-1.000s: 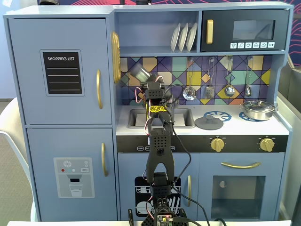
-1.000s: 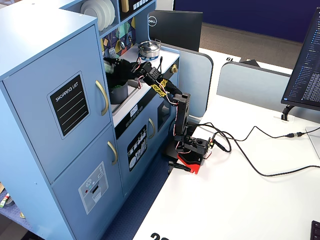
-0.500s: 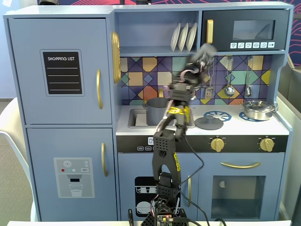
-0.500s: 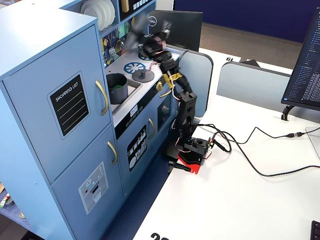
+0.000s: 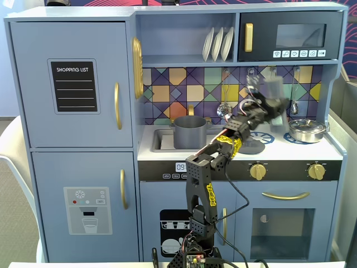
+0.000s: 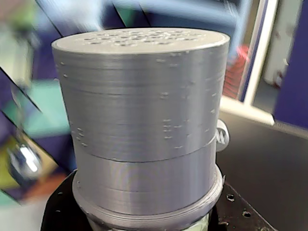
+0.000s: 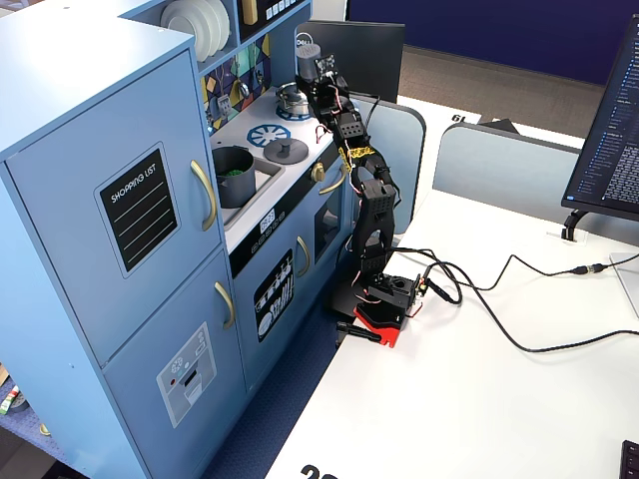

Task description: Put salt in the gray recipient

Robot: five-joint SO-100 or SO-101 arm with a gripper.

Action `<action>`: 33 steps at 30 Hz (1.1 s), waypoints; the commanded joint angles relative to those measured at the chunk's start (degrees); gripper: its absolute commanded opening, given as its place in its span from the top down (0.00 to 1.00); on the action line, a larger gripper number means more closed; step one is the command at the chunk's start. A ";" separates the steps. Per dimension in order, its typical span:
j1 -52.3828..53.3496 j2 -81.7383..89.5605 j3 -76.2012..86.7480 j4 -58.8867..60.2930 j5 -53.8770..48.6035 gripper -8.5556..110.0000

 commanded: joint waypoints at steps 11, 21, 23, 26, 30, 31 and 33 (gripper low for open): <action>2.02 -2.20 8.53 -13.54 6.68 0.93; 2.02 -4.57 10.81 -19.07 9.14 0.93; 2.02 -4.57 11.51 -19.78 9.40 0.93; 2.02 -4.66 12.66 -20.39 9.23 0.93; 2.11 -4.75 15.38 -22.50 8.00 0.93; 2.11 -4.75 16.00 -22.94 7.82 0.93; 2.29 -4.75 16.70 -23.03 7.21 0.93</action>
